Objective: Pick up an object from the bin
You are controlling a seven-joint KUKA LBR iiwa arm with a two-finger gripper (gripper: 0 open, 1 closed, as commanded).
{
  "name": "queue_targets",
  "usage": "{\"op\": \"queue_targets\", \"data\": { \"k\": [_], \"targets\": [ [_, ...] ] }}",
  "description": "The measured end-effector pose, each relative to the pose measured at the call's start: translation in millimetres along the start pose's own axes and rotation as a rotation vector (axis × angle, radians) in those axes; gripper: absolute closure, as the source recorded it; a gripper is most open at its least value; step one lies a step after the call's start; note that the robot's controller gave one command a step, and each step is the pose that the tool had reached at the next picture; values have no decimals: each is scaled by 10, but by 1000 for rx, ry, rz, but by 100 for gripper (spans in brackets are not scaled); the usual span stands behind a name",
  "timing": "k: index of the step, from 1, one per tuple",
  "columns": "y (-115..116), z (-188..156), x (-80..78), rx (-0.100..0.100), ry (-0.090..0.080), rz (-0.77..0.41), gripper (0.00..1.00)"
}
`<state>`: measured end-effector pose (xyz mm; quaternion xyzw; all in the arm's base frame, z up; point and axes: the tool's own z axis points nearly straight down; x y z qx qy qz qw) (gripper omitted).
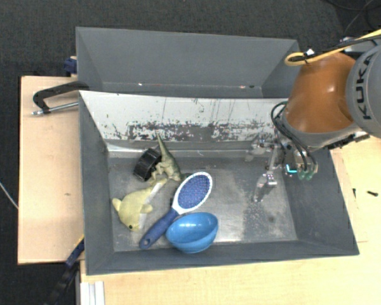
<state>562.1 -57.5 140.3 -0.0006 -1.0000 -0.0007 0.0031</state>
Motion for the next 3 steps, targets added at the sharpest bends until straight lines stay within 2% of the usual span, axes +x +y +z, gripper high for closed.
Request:
{"op": "queue_targets", "data": {
  "k": [1,2,3],
  "targets": [
    [401,52,-191,-1,-12,2,0],
    [1141,521,-264,-2,-2,-16,0],
    [1599,673,217,7,-16,-275,0]
  ]
}}
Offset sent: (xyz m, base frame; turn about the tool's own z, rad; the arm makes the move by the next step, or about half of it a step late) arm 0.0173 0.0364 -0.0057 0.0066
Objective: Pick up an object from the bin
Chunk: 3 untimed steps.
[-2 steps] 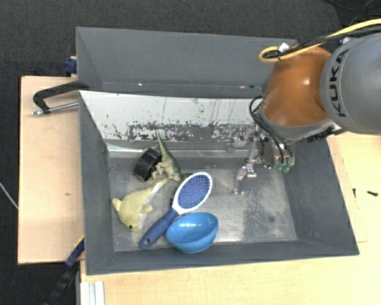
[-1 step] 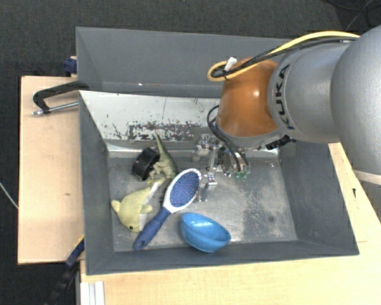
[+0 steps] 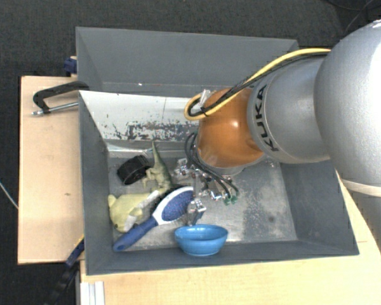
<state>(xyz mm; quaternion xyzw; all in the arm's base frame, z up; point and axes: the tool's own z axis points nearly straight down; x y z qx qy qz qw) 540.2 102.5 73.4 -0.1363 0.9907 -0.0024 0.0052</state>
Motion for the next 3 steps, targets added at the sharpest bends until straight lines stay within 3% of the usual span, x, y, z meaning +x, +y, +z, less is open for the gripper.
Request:
{"op": "queue_targets", "data": {
  "k": [1,2,3],
  "targets": [
    [5,-20,-23,-2,-8,1,100],
    [156,-1435,-31,-6,-2,-216,100],
    [155,-1404,-20,-8,4,-215,0]
  ]
}}
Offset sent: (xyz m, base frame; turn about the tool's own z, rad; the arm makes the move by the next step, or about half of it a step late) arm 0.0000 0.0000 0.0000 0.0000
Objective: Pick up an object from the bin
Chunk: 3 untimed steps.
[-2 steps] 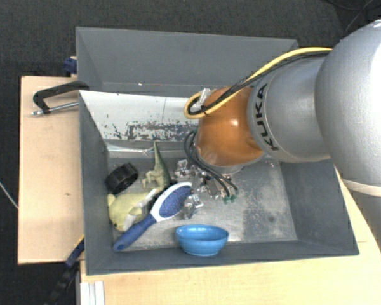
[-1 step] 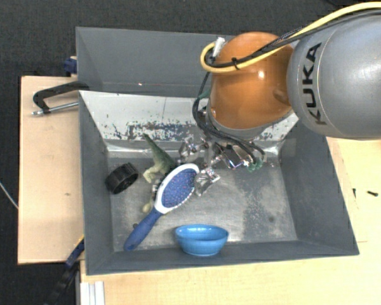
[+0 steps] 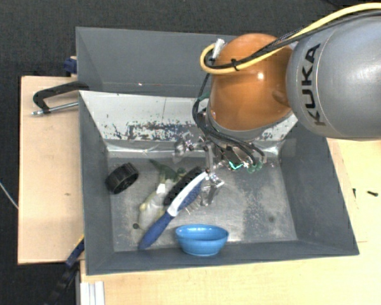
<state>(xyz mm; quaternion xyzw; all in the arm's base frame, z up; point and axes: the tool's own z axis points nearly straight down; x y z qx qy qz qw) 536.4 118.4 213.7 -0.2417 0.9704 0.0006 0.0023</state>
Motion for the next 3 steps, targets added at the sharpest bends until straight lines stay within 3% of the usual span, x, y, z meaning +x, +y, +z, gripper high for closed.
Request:
{"op": "queue_targets", "data": {
  "k": [1,2,3],
  "targets": [
    [-324,1426,-233,-1,-6,12,0],
    [-324,1389,-241,0,-8,12,100],
    [-350,-345,-144,4,-9,-34,100]
  ]
}}
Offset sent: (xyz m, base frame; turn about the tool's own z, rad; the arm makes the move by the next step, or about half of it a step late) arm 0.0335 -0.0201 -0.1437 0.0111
